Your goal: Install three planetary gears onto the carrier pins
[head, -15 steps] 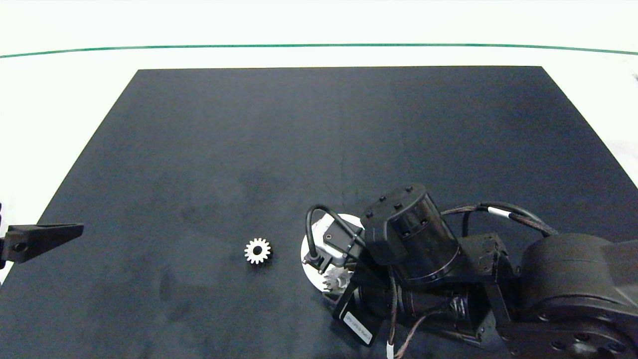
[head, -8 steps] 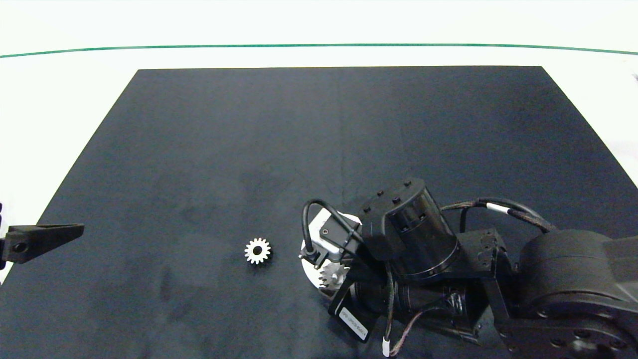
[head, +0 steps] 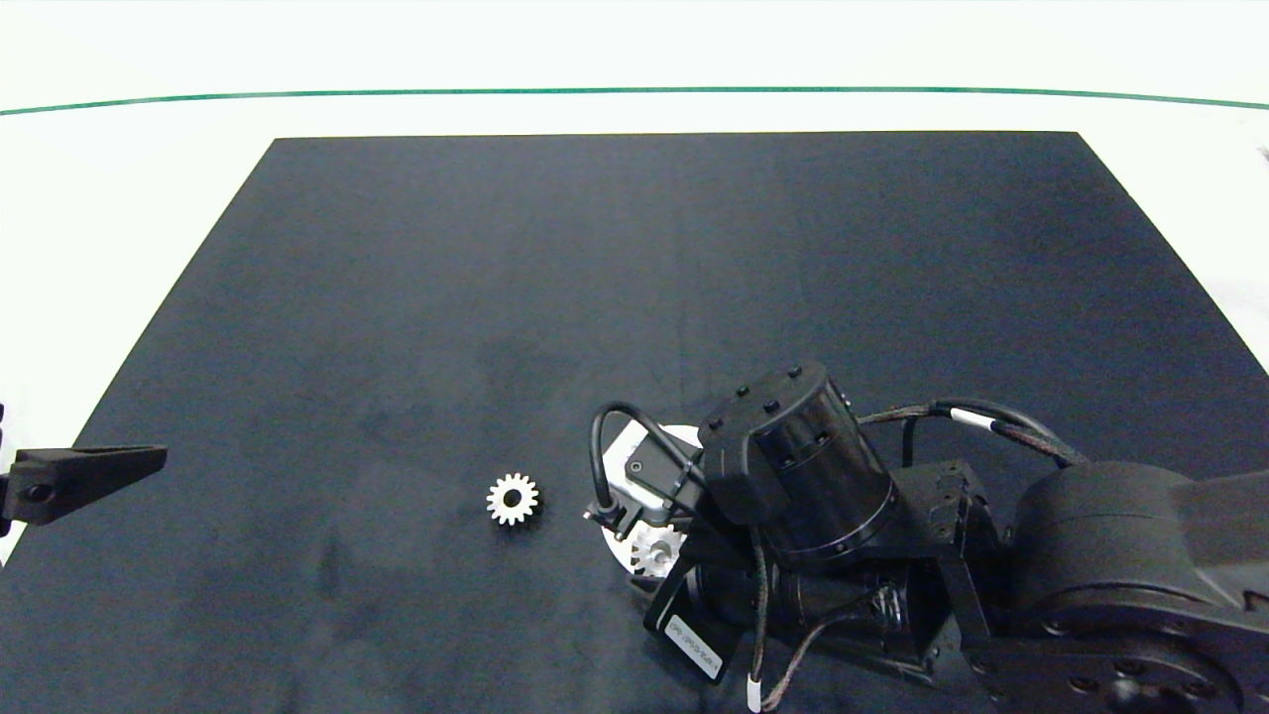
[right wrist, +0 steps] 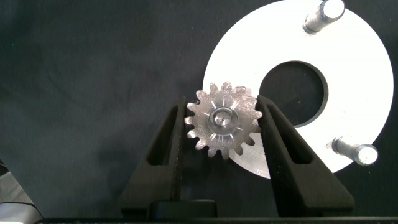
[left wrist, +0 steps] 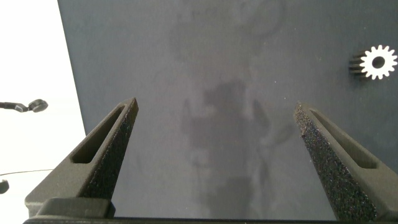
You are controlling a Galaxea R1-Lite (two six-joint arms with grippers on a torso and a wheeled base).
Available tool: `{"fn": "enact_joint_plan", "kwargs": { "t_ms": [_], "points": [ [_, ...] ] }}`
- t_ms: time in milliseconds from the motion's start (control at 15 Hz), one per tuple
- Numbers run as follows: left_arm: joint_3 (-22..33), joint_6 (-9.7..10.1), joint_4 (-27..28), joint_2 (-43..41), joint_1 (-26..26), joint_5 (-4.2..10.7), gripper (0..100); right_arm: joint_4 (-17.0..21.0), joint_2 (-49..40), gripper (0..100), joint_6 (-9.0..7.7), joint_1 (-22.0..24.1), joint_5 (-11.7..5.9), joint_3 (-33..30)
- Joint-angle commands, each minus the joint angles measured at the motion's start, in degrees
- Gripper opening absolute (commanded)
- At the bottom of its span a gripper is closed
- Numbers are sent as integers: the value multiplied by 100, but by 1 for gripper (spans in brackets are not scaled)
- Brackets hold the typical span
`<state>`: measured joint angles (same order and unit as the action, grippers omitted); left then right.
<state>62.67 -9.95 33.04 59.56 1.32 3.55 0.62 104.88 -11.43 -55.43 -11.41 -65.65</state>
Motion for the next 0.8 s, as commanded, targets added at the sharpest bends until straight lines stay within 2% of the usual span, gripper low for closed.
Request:
{"fn": "enact_joint_plan", "kwargs": {
  "t_ms": [67,467,733,800],
  "points": [
    [-1,-7,19,-6,0,6,100,17,-2,22,-8,6,-10,26],
    [-27,-7,19,-15,9,6,100,17,-37,22,-8,6,-10,87],
    [-18,-7,19,-6,9,6,100,-1,-37,22,-25,6,-98,131],
    [-27,-7,19,-15,9,6,100,-1,-37,100,-25,6,-98,122]
  ]
}}
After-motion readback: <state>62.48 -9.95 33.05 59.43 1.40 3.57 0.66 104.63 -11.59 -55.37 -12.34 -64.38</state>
